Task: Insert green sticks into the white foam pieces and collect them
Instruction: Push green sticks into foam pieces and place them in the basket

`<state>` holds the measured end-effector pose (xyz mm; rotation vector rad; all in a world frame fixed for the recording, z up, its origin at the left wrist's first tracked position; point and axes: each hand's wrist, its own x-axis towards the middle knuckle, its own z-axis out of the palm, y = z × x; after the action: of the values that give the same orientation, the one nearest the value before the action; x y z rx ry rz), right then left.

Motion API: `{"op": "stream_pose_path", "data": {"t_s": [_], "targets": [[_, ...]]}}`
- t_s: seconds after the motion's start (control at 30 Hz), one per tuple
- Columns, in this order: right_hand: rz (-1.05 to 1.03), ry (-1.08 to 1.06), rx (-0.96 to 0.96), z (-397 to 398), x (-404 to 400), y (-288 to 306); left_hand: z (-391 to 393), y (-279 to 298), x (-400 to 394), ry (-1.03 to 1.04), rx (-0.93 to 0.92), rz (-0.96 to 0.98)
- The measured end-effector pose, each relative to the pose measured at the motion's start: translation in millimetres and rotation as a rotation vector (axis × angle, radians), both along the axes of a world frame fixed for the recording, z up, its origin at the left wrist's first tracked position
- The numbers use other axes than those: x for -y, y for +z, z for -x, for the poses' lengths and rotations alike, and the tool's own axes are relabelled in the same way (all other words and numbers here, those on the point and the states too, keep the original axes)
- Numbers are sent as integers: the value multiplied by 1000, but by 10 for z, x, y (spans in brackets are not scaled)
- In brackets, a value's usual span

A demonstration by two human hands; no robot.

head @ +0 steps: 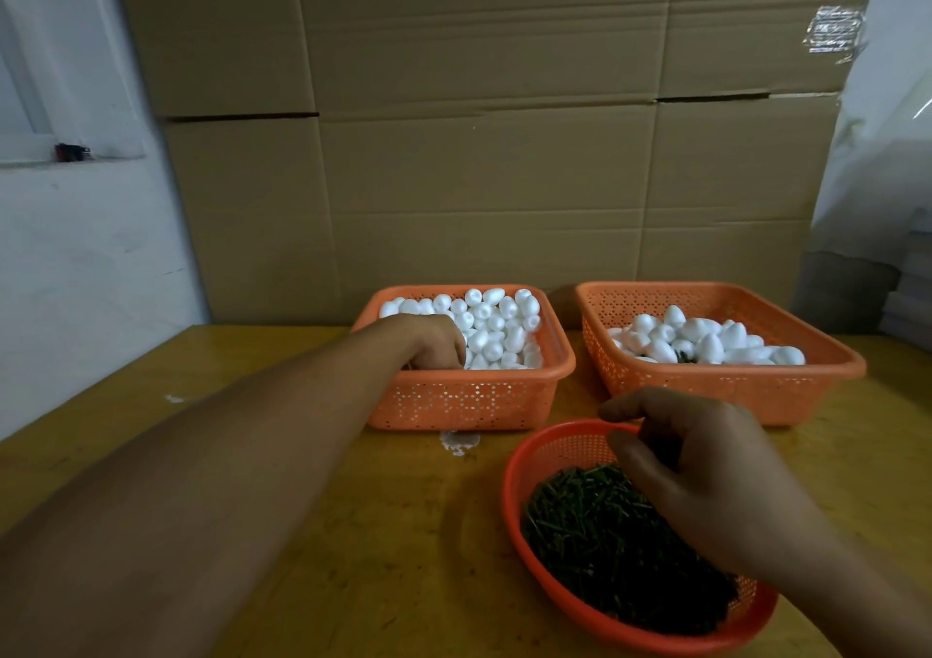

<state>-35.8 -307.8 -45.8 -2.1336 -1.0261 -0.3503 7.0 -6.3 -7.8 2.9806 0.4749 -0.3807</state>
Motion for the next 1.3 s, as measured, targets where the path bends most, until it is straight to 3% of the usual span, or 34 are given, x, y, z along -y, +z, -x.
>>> {"op": "stream_pose_path", "data": {"t_s": [0.4,0.77,1.0,1.3], "targets": [[44,-9,-2,6,-6,-15,-128,-93,31,-64,110,63],[88,-5,-3,25,-21,-8,-92,-103,55,78,302,45],[128,-15,-15,41,-26,12,-70,-82,25,71,580,368],[286,-8,-52,39,-13,31,250,58,240,-11,861,551]]}}
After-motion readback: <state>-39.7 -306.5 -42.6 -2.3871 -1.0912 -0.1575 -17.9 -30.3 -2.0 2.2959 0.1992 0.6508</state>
